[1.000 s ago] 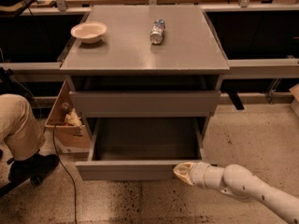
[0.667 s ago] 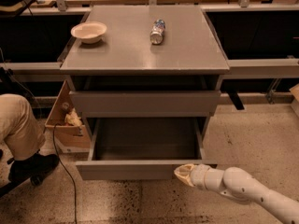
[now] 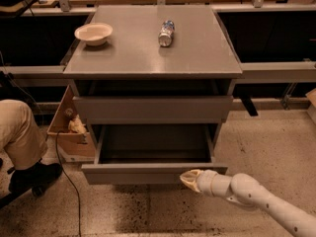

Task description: Close middle drawer

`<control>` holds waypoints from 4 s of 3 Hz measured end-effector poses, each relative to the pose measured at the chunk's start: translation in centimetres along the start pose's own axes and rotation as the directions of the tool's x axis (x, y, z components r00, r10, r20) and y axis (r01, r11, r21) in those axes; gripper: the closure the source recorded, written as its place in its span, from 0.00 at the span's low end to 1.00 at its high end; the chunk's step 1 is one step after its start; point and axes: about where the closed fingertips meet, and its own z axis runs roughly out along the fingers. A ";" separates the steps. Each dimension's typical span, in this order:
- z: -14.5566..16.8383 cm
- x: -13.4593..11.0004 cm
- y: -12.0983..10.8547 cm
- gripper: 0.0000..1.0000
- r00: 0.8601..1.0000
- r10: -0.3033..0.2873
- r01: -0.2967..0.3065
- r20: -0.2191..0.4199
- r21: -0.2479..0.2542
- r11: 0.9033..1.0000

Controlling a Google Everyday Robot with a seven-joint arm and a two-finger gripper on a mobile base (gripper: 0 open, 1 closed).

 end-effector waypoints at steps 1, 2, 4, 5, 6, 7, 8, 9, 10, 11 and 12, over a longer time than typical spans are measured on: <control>1.8 -0.6 -1.4 1.00 0.999 -0.015 0.015 0.041 0.000 1.000; 4.0 -2.0 -3.9 1.00 0.994 -0.044 0.043 0.095 0.021 0.999; 7.0 -4.6 -6.9 1.00 0.982 -0.086 0.080 0.168 0.046 0.996; 9.0 -6.6 -8.2 1.00 0.972 -0.110 0.101 0.209 0.053 0.993; 10.7 -8.2 -9.2 1.00 0.960 -0.125 0.115 0.250 0.053 0.992; 11.2 -8.7 -9.4 1.00 0.955 -0.127 0.118 0.269 0.048 0.992; 10.4 -8.0 -7.8 1.00 0.958 -0.103 0.105 0.267 0.007 0.994; 7.7 -6.2 -5.1 1.00 0.968 -0.047 0.067 0.247 -0.073 0.995; 4.2 -4.9 -3.1 1.00 0.976 -0.015 0.040 0.215 -0.113 0.993; -0.4 -4.7 -2.1 1.00 0.988 -0.030 0.048 0.150 -0.122 0.991; -6.8 -7.3 -4.4 1.00 0.996 -0.047 0.056 0.074 -0.114 0.992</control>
Offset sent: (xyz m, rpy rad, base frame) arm 0.0842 0.0132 0.0028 0.0649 -0.1400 0.0052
